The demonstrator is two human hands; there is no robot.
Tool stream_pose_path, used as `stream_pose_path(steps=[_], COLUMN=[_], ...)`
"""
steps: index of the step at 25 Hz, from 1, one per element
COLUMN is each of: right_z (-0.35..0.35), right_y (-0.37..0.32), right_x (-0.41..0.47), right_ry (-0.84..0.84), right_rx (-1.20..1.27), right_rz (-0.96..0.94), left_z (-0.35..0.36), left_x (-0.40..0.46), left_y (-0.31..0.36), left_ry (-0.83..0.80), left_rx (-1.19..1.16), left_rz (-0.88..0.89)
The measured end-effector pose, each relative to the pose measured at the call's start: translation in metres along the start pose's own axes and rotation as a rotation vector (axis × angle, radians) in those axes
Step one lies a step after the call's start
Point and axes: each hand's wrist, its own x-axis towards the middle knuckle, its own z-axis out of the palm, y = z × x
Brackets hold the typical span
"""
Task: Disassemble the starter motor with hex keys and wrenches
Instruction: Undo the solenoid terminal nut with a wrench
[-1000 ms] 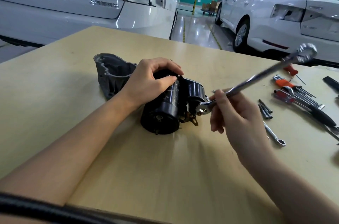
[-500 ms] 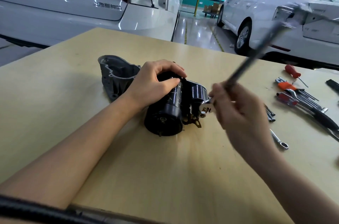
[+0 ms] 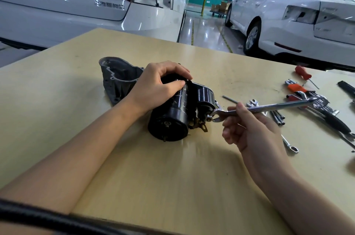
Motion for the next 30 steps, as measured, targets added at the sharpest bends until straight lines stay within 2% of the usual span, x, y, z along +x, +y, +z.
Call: stream_pose_path(steps=[8, 11, 13, 15, 17, 19, 21, 23, 25, 28, 30], right_z=[0.001, 0.002, 0.005, 0.012, 0.024, 0.036, 0.041, 0.033, 0.019, 0.0, -0.007], right_y=[0.001, -0.001, -0.006, -0.015, -0.024, -0.026, -0.024, -0.017, -0.011, -0.009, -0.009], right_x=[0.0, 0.0, 0.002, 0.005, 0.008, 0.012, 0.014, 0.014, 0.008, 0.004, 0.007], right_ry=[0.016, -0.021, -0.061, -0.111, -0.229, -0.387, -0.445, -0.379, -0.195, -0.007, 0.062], right_rx=[0.088, -0.008, -0.256, -0.657, -1.012, -1.261, -1.409, -1.267, -0.917, -0.308, -0.163], right_rz=[0.08, 0.0, -0.166, -0.414, -0.626, -0.695, -0.708, -0.742, -0.68, -0.336, -0.132], left_z=[0.0, -0.001, -0.002, -0.001, 0.0, 0.0, 0.0, 0.0, 0.001, 0.0, -0.001], left_x=[0.0, 0.001, 0.001, 0.0, 0.001, 0.001, 0.0, 0.0, -0.001, -0.001, -0.001], left_y=[-0.001, -0.001, -0.001, -0.002, -0.002, -0.002, -0.002, -0.001, 0.001, 0.002, 0.002], left_ry=[-0.005, -0.003, -0.002, -0.001, 0.003, 0.01, 0.013, 0.008, 0.003, 0.005, 0.005], left_rx=[-0.009, -0.007, -0.011, -0.015, -0.017, -0.007, 0.003, -0.004, -0.014, -0.012, -0.01], left_rz=[0.007, 0.013, 0.013, 0.008, 0.008, 0.014, 0.016, 0.009, -0.004, -0.017, -0.02])
